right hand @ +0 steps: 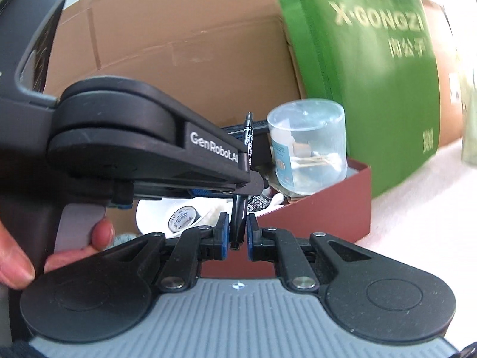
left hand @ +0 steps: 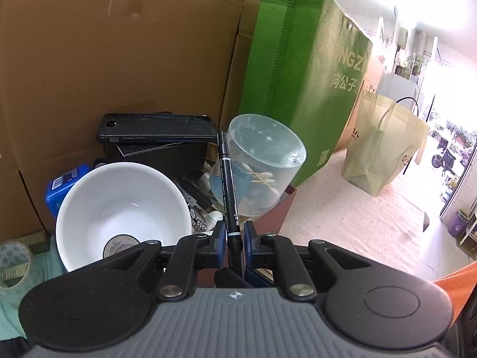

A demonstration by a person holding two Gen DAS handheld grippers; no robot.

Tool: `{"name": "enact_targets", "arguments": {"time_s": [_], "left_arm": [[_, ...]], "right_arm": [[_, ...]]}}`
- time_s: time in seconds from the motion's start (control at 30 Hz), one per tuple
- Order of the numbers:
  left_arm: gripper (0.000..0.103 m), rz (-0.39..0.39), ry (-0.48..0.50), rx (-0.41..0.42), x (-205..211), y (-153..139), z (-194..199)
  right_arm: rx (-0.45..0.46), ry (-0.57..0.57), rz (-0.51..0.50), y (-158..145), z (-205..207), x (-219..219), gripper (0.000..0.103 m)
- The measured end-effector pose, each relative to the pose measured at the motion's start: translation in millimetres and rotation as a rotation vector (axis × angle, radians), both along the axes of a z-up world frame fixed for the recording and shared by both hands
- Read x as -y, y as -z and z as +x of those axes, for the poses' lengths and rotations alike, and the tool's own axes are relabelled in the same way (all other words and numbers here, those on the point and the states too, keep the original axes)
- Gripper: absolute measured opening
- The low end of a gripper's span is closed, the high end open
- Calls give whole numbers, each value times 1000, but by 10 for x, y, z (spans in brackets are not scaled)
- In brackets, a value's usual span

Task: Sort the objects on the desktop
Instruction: 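Carry the black pen with the left gripper over the brown box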

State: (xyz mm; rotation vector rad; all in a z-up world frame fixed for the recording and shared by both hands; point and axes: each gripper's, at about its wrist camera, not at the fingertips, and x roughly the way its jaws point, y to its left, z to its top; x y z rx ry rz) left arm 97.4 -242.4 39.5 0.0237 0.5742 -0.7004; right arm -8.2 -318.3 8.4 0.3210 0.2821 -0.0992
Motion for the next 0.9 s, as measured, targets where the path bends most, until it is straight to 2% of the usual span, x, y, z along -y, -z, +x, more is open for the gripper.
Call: {"name": "enact_targets", "arguments": {"time_s": [0.17,0.47,0.63,0.77,0.9], "left_arm": [[12,12,12,-30,21,7,118],[12,2,18,-35,14,-39,250],[12,-29,0,-26,-97,-101,281],[12,-41,-20,-18,-199,-129,290],[12,-52,-25,-3,-303,-141,244]], "right_arm": [[-14,9,89,55,141,115,10],[-37,68,148,95,358,274,10],[-42,79,138,100,499,304,8],[-37,95,85,113,627,297,7],[-63,42,43,151,685,303,8]]}}
